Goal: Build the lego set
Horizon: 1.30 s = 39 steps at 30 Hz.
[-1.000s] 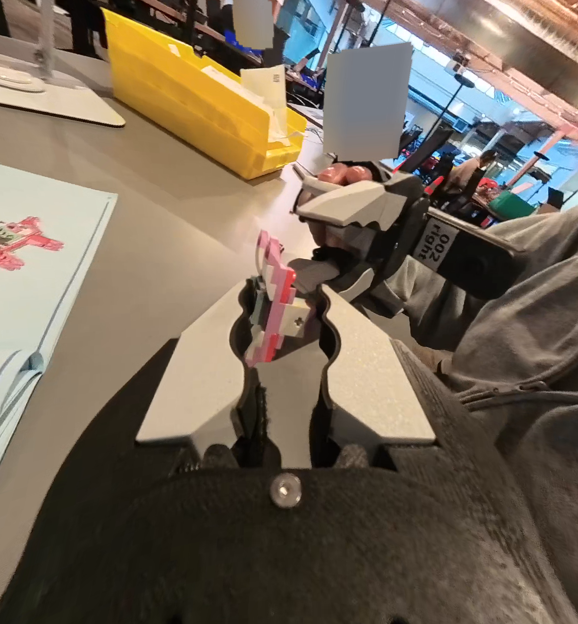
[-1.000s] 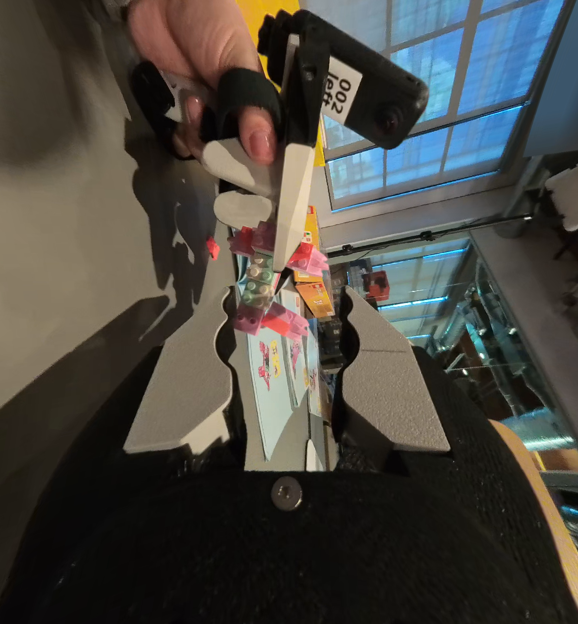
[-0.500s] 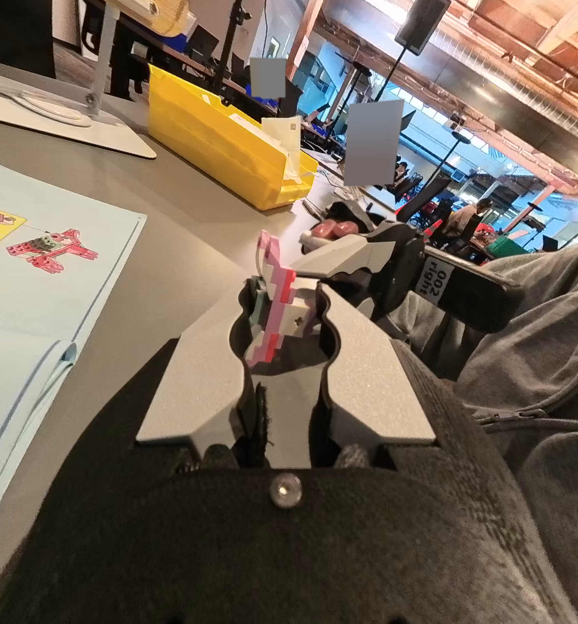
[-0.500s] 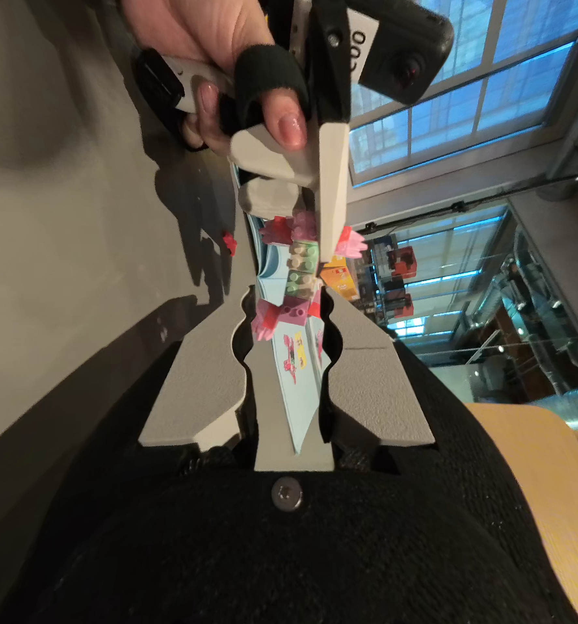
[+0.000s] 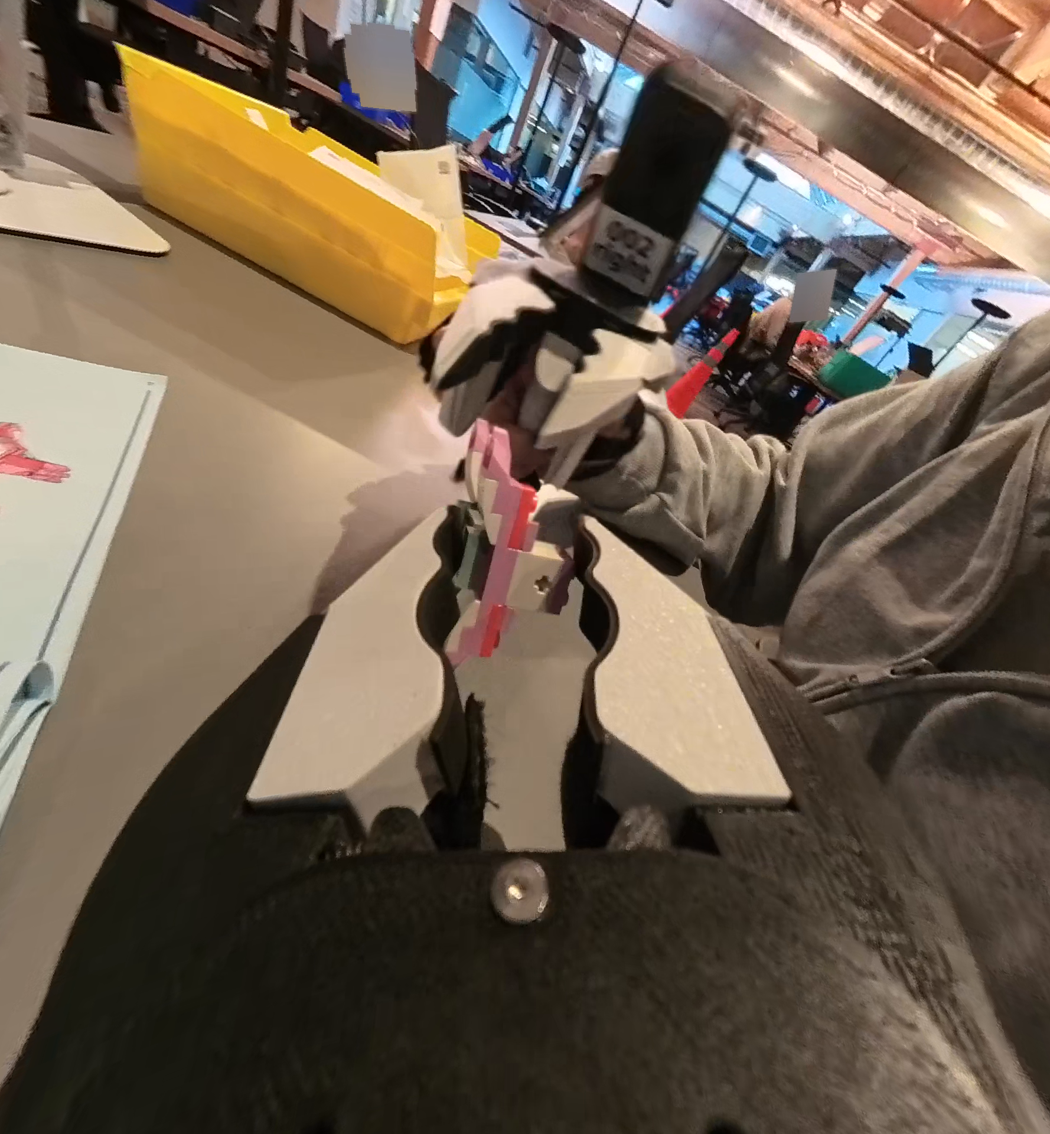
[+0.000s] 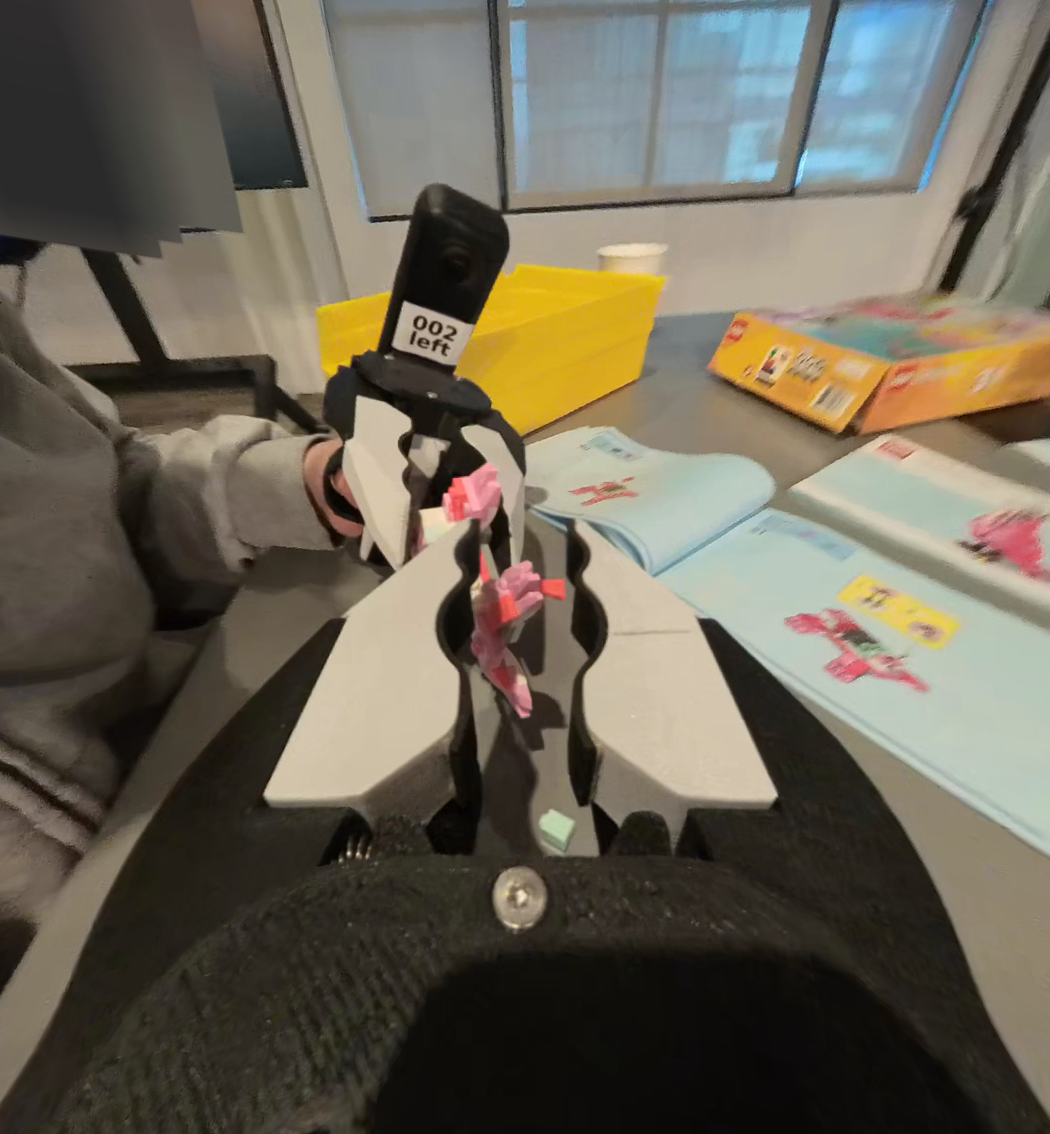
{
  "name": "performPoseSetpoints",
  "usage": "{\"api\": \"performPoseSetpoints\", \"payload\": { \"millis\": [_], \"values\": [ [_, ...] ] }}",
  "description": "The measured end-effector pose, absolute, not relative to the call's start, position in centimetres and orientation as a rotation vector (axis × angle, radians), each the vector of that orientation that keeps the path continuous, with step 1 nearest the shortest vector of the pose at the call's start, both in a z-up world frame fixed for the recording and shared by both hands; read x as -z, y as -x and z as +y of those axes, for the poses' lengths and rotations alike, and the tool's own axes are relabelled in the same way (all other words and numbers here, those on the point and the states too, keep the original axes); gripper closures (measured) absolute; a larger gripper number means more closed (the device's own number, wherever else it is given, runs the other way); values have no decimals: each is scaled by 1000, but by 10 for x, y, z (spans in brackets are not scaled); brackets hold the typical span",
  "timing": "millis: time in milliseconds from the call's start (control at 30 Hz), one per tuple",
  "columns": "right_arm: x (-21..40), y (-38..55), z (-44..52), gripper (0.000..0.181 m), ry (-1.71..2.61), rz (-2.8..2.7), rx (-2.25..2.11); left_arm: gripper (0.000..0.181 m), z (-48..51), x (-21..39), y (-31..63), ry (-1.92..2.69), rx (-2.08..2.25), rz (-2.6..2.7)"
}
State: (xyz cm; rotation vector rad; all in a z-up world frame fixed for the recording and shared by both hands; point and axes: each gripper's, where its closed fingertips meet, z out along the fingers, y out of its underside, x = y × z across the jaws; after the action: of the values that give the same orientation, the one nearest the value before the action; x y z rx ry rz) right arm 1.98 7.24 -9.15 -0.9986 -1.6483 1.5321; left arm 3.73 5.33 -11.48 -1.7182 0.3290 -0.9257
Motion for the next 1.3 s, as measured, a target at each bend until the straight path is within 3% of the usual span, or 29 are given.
{"api": "performPoseSetpoints", "payload": {
  "millis": [100, 233, 333, 467, 533, 600, 800, 1300],
  "values": [
    [100, -24, 66, 172, 1038, -1716, -1633, 146, 51, 112, -43, 1692, 929, 364],
    [96, -29, 68, 163, 1074, -1695, -1799, 146, 50, 102, -40, 1629, 948, 338],
    [98, -34, 68, 179, 1063, -1719, -1843, 147, 48, 90, -34, 1551, 977, 304],
    [93, -38, 72, 181, 1022, -1697, -1856, 147, 47, 84, -29, 1512, 993, 279],
    [83, -36, 79, 159, 1010, -1611, -1855, 147, 49, 89, -29, 1546, 987, 279],
    [70, -36, 78, 153, 990, -1561, -1884, 147, 50, 99, -35, 1609, 954, 324],
    [94, -29, 64, 181, 911, -1796, -1395, 146, 54, 114, -50, 1701, 838, 426],
    [94, -39, 82, 181, 938, -1820, -1290, 146, 55, 102, -43, 1613, 780, 402]
  ]
}}
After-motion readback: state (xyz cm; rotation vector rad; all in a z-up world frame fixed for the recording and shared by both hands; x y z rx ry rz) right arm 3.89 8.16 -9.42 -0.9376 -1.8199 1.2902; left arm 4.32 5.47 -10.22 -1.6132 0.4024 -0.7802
